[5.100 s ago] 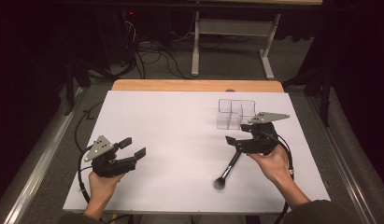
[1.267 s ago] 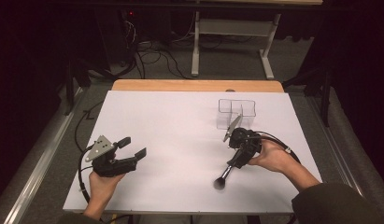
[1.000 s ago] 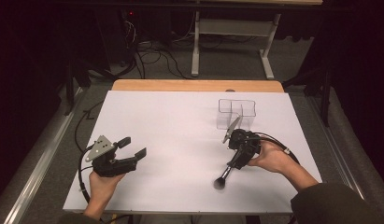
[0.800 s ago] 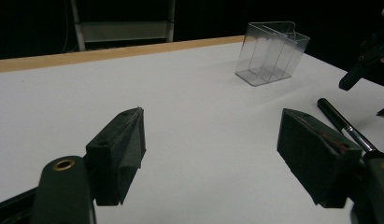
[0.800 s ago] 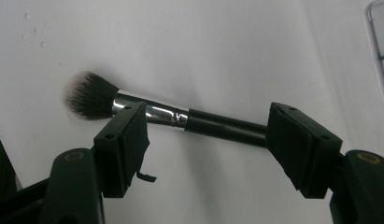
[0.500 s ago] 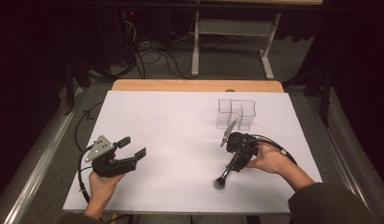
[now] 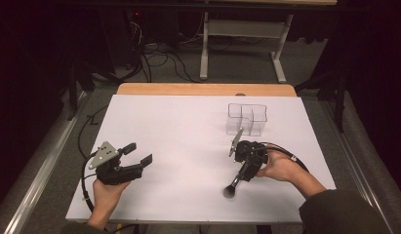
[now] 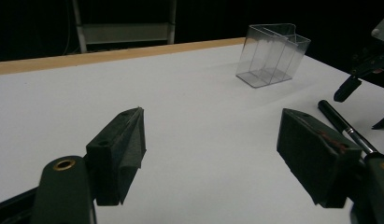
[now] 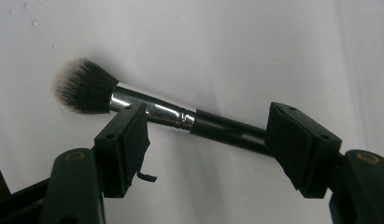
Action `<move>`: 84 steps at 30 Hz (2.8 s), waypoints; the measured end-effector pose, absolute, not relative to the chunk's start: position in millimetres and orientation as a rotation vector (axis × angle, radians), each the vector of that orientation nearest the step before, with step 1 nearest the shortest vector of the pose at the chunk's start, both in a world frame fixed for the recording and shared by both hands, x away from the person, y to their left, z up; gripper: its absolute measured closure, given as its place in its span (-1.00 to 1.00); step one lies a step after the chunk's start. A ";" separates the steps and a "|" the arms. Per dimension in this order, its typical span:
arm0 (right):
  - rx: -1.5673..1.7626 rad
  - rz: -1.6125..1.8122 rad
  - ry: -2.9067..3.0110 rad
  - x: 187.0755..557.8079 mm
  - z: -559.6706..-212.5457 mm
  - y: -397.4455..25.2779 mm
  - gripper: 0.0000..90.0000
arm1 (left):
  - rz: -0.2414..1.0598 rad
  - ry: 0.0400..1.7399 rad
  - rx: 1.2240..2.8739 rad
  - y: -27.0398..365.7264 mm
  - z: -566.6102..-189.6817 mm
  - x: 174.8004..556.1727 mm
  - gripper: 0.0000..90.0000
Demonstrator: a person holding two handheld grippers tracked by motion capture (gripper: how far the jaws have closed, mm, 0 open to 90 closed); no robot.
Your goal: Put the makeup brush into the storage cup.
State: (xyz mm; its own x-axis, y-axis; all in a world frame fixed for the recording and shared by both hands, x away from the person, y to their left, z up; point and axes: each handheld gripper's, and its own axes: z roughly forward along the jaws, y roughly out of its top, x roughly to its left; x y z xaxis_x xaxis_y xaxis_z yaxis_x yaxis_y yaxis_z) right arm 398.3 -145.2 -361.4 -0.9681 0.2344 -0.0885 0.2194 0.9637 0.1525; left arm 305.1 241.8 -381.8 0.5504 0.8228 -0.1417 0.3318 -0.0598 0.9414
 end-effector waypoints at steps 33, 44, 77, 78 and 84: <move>0.225 0.164 3.055 398.0 -380.2 -143.1 -0.30 | 0.534 0.994 1.638 242.4 -381.9 305.4 -0.47; 0.217 0.155 3.059 397.8 -380.9 -141.6 -0.33 | 0.536 0.994 1.638 242.5 -381.8 305.4 -0.46; 0.148 0.116 3.087 399.5 -389.7 -133.7 -0.37 | 0.541 0.996 1.629 243.7 -381.4 304.8 -0.46; 0.144 0.113 3.087 399.7 -390.0 -133.3 -0.35 | 0.541 0.996 1.629 243.8 -381.4 304.8 -0.46; 0.166 0.103 3.086 399.6 -390.8 -132.8 -0.26 | 0.541 0.996 1.628 243.4 -381.3 304.7 -0.46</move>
State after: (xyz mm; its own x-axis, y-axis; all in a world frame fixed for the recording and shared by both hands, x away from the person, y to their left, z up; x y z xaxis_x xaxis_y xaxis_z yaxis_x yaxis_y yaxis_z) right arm 399.6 -132.8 -390.8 -0.9930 0.1086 -0.0462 0.1053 0.9920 0.0693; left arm 304.7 243.4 -381.3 0.5425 0.8271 -0.1467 0.3277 -0.0476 0.9436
